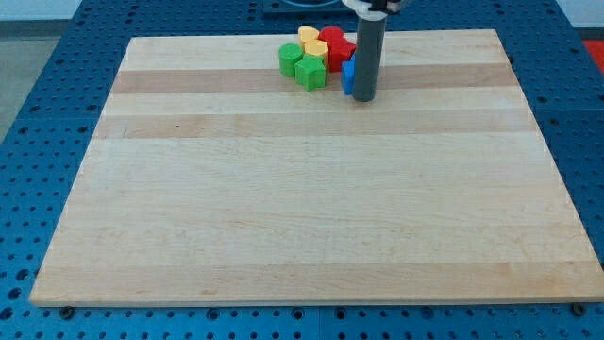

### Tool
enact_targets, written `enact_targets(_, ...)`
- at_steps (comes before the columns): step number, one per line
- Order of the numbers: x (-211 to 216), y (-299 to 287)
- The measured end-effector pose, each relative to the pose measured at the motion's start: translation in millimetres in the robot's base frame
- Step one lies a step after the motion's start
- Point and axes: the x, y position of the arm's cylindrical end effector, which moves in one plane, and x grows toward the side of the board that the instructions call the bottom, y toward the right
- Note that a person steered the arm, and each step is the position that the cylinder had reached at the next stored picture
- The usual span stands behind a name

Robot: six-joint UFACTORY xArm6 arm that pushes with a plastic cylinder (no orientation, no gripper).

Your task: Move the arm towards the red circle

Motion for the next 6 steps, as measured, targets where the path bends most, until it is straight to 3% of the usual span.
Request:
enact_targets(1,0.5,0.5)
enact_targets(3,4.0,71.4)
enact_targets(6,-108.3,69.1)
